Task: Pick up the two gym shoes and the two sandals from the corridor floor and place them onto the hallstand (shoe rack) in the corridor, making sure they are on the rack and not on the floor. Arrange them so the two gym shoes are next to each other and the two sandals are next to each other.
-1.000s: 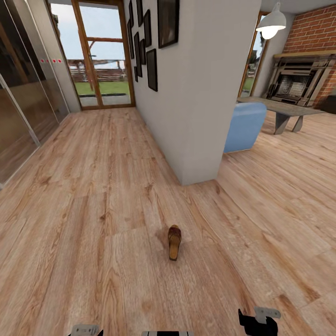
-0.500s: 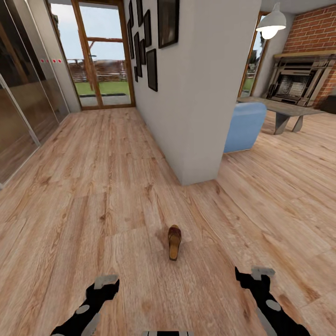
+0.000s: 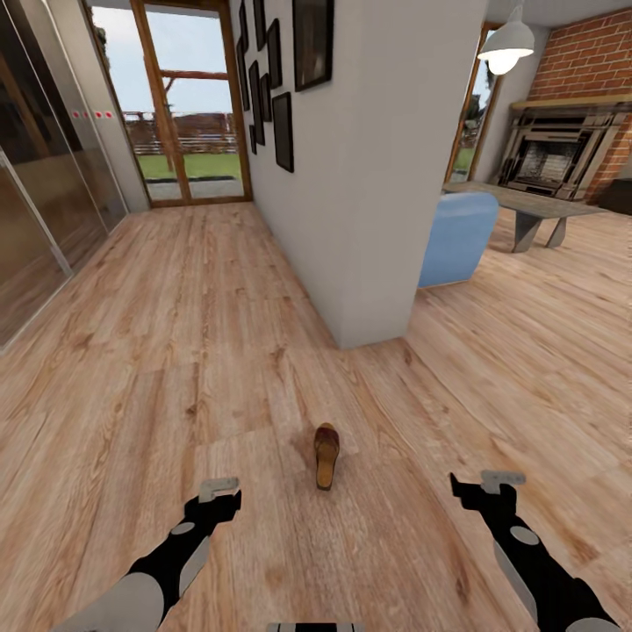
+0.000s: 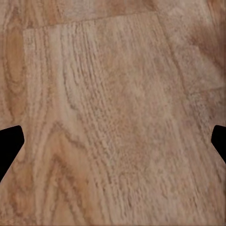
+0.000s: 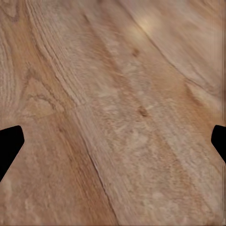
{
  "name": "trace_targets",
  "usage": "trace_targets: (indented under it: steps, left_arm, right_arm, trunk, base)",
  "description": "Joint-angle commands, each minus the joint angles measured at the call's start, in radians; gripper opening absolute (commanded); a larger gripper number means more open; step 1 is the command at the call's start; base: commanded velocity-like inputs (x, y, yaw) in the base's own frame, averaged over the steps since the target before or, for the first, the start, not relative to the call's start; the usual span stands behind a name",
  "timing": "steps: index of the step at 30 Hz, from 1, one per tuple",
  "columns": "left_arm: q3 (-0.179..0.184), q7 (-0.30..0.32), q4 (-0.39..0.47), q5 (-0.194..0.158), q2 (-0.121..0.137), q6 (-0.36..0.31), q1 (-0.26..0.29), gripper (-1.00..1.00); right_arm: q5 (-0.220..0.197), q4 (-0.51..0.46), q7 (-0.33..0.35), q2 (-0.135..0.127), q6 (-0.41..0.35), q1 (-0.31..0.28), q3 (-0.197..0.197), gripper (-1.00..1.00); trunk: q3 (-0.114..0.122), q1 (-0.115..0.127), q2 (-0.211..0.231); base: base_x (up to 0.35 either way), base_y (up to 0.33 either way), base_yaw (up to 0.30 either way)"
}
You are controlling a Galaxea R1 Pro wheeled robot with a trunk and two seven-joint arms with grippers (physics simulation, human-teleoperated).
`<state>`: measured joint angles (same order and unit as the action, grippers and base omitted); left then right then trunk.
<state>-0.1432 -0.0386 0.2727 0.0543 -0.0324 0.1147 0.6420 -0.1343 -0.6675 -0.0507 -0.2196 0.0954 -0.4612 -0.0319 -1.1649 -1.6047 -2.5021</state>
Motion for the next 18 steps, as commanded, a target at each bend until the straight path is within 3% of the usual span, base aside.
trace_targets:
  steps: [1,18]
  left_arm:
    - [-0.006,-0.001,-0.001,0.006,-0.001,0.005,0.000,1.00]
    - [-0.002,0.000,0.000,0.006,0.000,0.012,-0.005,1.00]
  right_arm:
    - [-0.010,0.001,-0.003,-0.001,0.003,0.000,-0.003,1.00]
    - [-0.010,0.002,-0.004,-0.003,0.003,0.000,-0.003,1.00]
  trunk:
    - [0.000,0.000,0.000]
    - [0.001,0.000,0.000]
  base:
    - [0.000,0.000,-0.175]
    - [0.003,0.000,-0.277]
